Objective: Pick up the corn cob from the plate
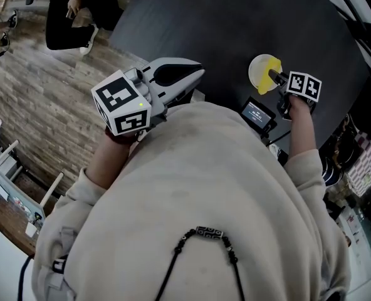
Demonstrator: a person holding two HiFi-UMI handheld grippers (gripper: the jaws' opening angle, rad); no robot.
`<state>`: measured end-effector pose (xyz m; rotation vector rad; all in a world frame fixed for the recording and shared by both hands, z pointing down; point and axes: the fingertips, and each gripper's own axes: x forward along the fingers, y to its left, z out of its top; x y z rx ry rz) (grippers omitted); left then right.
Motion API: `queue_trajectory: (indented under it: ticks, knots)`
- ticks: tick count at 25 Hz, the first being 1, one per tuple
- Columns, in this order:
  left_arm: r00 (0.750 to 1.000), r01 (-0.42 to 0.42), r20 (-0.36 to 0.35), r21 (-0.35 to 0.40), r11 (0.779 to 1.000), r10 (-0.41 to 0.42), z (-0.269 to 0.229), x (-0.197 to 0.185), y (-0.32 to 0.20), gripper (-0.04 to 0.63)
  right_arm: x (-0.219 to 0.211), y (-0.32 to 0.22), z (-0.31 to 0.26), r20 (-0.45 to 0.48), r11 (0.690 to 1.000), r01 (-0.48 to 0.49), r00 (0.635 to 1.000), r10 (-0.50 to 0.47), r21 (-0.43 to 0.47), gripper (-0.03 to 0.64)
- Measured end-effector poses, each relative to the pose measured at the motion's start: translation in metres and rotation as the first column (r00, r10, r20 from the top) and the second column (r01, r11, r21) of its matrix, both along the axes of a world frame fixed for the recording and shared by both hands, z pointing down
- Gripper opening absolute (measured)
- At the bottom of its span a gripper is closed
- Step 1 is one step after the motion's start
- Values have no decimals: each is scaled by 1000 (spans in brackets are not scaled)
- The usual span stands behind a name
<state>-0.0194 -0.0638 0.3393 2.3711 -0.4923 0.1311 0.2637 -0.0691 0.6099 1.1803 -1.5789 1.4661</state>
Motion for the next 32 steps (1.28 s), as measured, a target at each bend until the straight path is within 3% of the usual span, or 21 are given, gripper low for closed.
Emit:
queue_trajectory:
  ticks: [32]
  knots:
    - [998, 64, -4, -22, 998, -65, 9, -10, -4, 6, 5, 10, 60, -22, 990, -25, 1000, 22, -137, 292]
